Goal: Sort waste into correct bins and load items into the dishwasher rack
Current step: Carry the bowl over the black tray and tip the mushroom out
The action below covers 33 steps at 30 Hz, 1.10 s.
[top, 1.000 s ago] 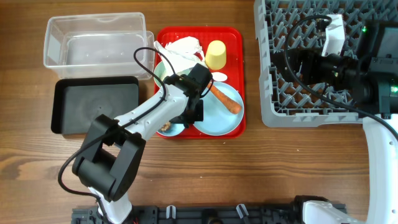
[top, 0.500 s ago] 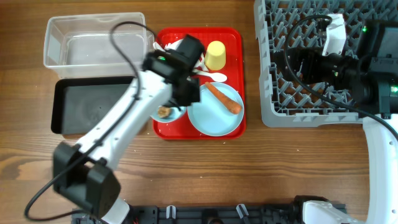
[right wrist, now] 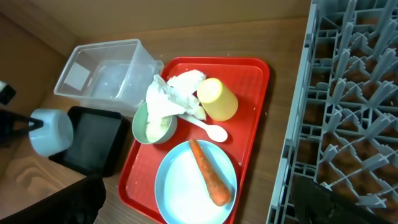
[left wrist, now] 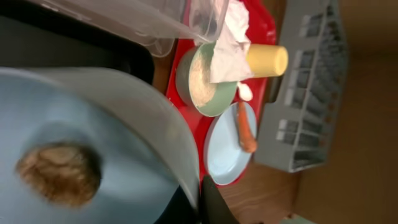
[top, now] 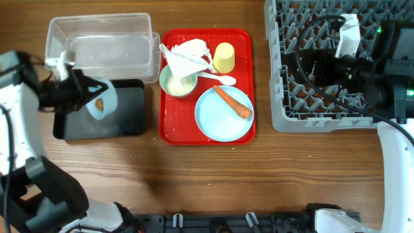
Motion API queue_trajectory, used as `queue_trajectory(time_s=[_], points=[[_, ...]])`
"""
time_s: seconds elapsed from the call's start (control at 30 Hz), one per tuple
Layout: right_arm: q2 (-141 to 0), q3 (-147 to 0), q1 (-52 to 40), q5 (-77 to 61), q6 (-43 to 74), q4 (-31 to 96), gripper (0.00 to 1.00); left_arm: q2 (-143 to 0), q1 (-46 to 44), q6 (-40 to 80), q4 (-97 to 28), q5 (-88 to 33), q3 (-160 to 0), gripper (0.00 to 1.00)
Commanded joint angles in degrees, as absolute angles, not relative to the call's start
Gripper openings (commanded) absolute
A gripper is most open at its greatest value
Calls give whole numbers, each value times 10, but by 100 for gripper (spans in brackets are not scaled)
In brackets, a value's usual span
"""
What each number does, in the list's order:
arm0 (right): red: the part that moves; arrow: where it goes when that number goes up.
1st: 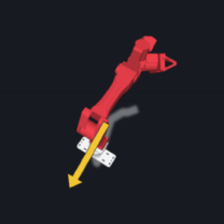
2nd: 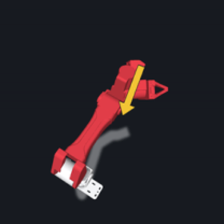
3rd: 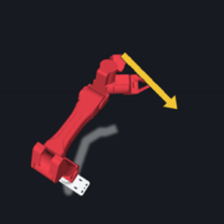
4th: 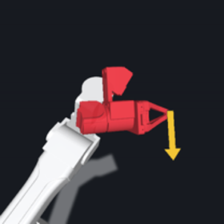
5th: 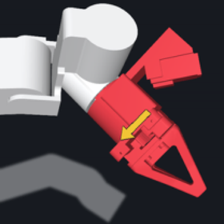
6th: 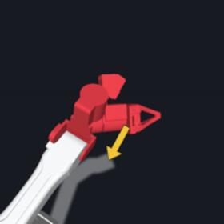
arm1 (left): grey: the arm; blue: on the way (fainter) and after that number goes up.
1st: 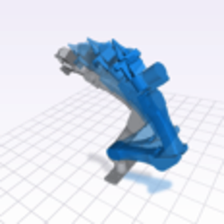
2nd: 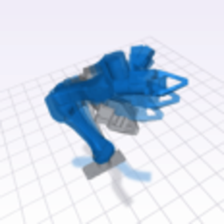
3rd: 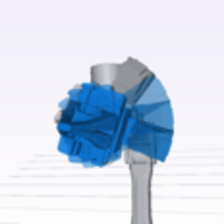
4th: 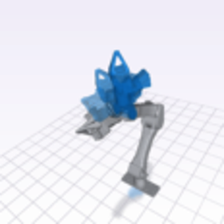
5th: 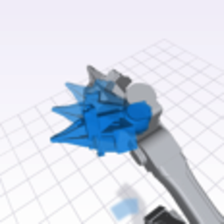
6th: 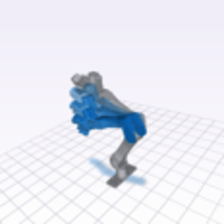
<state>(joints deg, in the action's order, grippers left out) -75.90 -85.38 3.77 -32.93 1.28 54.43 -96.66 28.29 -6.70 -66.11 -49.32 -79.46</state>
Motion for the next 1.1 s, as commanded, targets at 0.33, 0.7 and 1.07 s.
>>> queue_trajectory(time_s=[0.33,0.7,1.07], points=[[-764,-865,36,-324,15,559,100,-1091,356,-145,-617,-904,-722,4],[-764,-865,36,-324,15,563,100,-1091,373,37,-602,-902,-722,4],[-764,-865,36,-323,15,566,100,-1089,355,-111,-521,-877,-722,4]])
